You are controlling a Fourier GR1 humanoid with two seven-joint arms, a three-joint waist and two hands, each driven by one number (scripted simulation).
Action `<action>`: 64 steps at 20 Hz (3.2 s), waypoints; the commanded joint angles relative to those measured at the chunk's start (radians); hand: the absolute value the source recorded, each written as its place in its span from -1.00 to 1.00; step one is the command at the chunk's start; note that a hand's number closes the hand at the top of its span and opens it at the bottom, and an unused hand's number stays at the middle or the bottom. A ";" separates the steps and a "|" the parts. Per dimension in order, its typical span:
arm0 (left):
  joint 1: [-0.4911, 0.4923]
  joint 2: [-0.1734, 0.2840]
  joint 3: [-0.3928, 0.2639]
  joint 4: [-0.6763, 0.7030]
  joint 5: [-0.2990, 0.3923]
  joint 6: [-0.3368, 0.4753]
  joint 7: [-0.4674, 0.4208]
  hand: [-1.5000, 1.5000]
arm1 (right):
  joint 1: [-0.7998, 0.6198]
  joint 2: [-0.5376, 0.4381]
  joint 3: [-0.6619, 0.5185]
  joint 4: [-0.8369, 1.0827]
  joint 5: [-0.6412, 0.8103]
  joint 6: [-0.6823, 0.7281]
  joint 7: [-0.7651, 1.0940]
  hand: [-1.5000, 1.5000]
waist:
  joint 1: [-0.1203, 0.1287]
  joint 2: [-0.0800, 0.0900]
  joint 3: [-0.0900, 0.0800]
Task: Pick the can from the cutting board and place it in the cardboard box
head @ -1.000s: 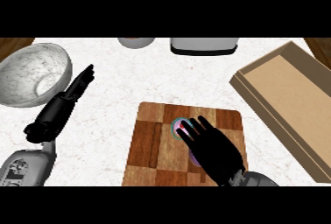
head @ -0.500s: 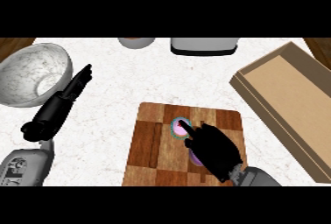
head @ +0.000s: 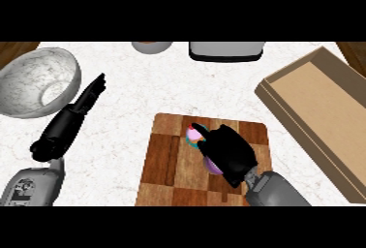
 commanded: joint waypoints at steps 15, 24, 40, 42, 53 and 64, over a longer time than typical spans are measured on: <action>-0.027 0.009 0.038 -0.036 0.032 -0.041 0.072 0.00 | -0.323 0.144 -0.328 0.210 0.005 -0.216 0.197 1.00 | -0.007 0.001 0.001; 0.024 0.002 0.029 -0.038 0.018 -0.041 0.027 0.00 | -0.370 0.150 -0.593 -0.001 -0.038 -0.261 0.459 1.00 | -0.015 -0.001 0.001; 0.003 -0.014 0.029 -0.033 -0.015 -0.035 0.042 0.00 | -0.455 -0.271 -0.927 0.323 -0.170 -0.156 0.309 1.00 | 0.002 0.005 0.001; 0.008 -0.025 0.018 -0.016 -0.036 -0.021 -0.010 0.00 | -0.441 -0.263 -0.916 0.399 -0.171 -0.128 0.306 1.00 | 0.004 0.007 0.001; 0.006 -0.012 0.045 -0.034 0.002 -0.062 0.023 0.00 | -0.399 -0.460 -0.962 0.733 -0.235 0.083 0.112 1.00 | 0.007 0.009 0.001; -0.002 -0.016 0.058 0.007 -0.007 -0.058 -0.002 0.00 | -0.429 -0.394 -1.096 0.734 -0.453 0.002 -0.174 -1.00 | 0.003 0.008 0.003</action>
